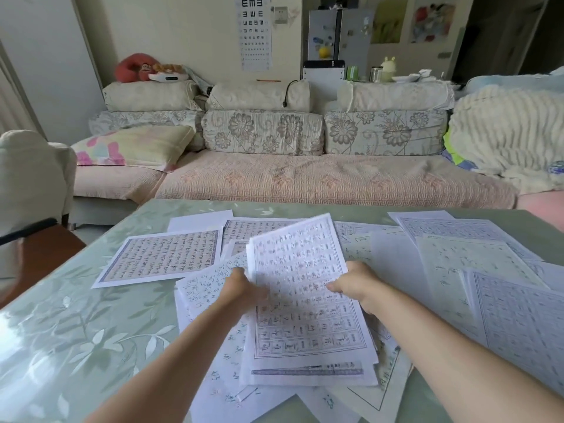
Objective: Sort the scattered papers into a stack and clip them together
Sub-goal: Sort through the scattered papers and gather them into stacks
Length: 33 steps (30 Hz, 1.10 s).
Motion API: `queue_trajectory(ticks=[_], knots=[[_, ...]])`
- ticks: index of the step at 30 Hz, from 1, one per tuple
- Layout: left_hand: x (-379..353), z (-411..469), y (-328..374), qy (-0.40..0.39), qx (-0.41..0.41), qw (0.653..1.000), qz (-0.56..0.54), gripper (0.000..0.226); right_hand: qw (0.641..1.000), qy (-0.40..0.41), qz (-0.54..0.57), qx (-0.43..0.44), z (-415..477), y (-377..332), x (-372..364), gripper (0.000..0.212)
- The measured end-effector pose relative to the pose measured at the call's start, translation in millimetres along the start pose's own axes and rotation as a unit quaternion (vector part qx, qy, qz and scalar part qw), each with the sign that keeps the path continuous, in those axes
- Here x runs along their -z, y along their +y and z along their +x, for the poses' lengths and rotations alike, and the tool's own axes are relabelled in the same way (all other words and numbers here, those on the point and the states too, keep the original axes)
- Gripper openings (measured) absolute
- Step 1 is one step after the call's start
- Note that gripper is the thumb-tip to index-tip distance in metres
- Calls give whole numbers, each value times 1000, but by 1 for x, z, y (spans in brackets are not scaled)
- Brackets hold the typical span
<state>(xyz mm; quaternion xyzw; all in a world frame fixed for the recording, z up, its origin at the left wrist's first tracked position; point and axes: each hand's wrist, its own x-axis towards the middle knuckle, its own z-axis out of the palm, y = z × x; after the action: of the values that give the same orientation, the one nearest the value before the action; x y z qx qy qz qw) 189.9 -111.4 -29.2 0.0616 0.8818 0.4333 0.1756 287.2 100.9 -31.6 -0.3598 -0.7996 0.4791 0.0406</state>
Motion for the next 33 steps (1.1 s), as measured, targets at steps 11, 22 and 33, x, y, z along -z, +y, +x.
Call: queue_trajectory(ticks=[11, 22, 33], knots=[[46, -24, 1, 26, -15, 963, -268, 17, 992, -48, 48, 103, -19, -29, -34, 55], [87, 7, -81, 155, 65, 977, -131, 17, 967, -46, -227, 104, -9, -81, -117, 36], [76, 16, -96, 181, 73, 980, 28, 33, 986, -43, -158, -9, 3, -100, -130, 55]])
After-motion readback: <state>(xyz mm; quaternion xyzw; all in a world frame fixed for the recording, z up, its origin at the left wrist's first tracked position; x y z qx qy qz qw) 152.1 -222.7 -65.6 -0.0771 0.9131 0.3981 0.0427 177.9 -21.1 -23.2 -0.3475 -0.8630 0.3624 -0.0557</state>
